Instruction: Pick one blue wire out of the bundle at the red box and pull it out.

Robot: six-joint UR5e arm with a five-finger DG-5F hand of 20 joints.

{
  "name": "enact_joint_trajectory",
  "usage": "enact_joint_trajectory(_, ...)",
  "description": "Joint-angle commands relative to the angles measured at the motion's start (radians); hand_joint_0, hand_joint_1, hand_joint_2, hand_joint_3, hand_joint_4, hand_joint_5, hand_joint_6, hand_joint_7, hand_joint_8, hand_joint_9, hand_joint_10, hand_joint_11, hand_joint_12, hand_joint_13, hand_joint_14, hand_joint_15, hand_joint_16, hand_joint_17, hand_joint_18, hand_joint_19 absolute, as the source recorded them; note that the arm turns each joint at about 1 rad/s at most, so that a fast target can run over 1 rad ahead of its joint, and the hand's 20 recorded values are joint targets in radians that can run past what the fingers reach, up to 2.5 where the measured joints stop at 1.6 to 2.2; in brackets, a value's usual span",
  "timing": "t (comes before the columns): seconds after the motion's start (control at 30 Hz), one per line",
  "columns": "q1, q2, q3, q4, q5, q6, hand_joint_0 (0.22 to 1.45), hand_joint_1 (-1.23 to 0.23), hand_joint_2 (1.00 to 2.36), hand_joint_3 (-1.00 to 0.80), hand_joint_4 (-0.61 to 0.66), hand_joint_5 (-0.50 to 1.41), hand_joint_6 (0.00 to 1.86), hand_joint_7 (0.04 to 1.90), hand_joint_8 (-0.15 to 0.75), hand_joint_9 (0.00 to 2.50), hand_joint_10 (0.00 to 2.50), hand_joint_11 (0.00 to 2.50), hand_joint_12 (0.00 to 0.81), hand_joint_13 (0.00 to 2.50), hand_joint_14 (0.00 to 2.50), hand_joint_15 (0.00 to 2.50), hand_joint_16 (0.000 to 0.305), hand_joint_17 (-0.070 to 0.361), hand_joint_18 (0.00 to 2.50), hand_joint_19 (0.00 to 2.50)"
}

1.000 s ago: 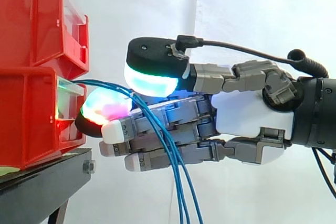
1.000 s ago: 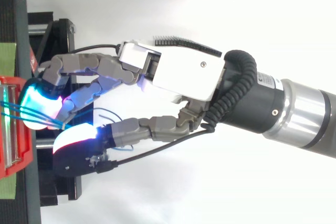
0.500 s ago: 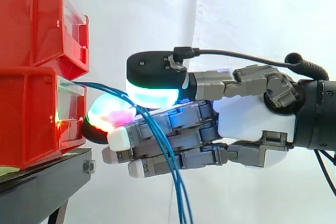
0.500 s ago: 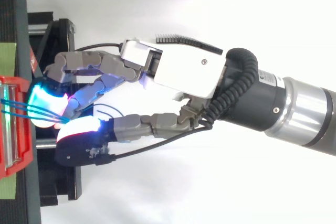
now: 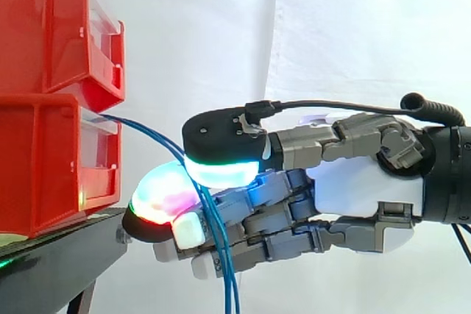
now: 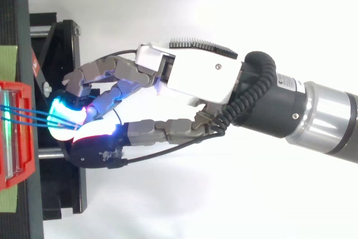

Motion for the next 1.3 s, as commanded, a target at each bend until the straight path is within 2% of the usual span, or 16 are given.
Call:
enact_joint_trajectory(0.0, -0.002, 0.0, 0.0, 0.003, -0.012, 0.008, 0.61, -0.74, 1.02, -0.12, 0.31, -0.15, 0.81, 0.77, 0.281, 0.84, 0.02, 0.47, 0.354, 0.4, 0.01, 0.21, 0.056, 0.125, 0.29, 0.42)
enact_joint_trajectory(0.2, -0.003, 0.011, -0.001, 0.003, -0.058, 0.005, 0.6, -0.73, 1.01, -0.03, 0.29, -0.15, 0.85, 0.67, 0.295, 0.85, 0.02, 0.5, 0.375, 0.42, 0.01, 0.21, 0.06, 0.135, 0.32, 0.42)
enact_joint_trajectory(0.4, -0.008, 0.02, 0.0, 0.002, -0.056, 0.004, 0.6, -0.71, 1.0, 0.05, 0.32, -0.14, 0.88, 0.61, 0.327, 0.91, 0.02, 0.5, 0.414, 0.47, 0.01, 0.22, 0.068, 0.153, 0.38, 0.42)
enact_joint_trajectory(0.53, -0.012, 0.029, 0.0, -0.001, -0.055, 0.002, 0.53, -0.67, 1.26, 0.0, 0.35, -0.12, 0.87, 0.66, 0.339, 0.96, 0.02, 0.5, 0.428, 0.48, 0.01, 0.22, 0.072, 0.162, 0.39, 0.42)
enact_joint_trajectory(0.63, -0.014, 0.035, 0.0, 0.0, -0.055, 0.002, 0.52, -0.67, 1.3, 0.0, 0.33, -0.12, 0.87, 0.67, 0.346, 0.97, 0.02, 0.5, 0.432, 0.48, 0.01, 0.23, 0.072, 0.163, 0.4, 0.42)
enact_joint_trajectory(0.77, -0.02, 0.038, 0.0, 0.0, -0.059, 0.002, 0.53, -0.7, 1.26, 0.0, 0.33, -0.12, 0.87, 0.65, 0.347, 0.97, 0.02, 0.51, 0.428, 0.49, 0.01, 0.23, 0.072, 0.162, 0.4, 0.42)
enact_joint_trajectory(0.93, -0.025, 0.061, 0.0, -0.008, -0.058, -0.001, 0.58, -0.72, 1.05, 0.05, 0.34, -0.13, 0.87, 0.64, 0.335, 0.95, 0.02, 0.51, 0.418, 0.49, 0.01, 0.24, 0.069, 0.156, 0.38, 0.42)
enact_joint_trajectory(1.07, -0.028, 0.077, 0.0, -0.034, -0.059, -0.011, 0.59, -0.73, 1.01, 0.04, 0.34, -0.13, 0.87, 0.64, 0.333, 0.95, 0.02, 0.51, 0.417, 0.48, 0.01, 0.23, 0.069, 0.156, 0.39, 0.42)
enact_joint_trajectory(1.27, -0.032, 0.077, 0.0, -0.077, -0.069, -0.008, 0.58, -0.73, 1.01, 0.0, 0.35, -0.14, 0.87, 0.64, 0.328, 0.92, 0.02, 0.52, 0.411, 0.47, 0.01, 0.24, 0.068, 0.153, 0.36, 0.42)
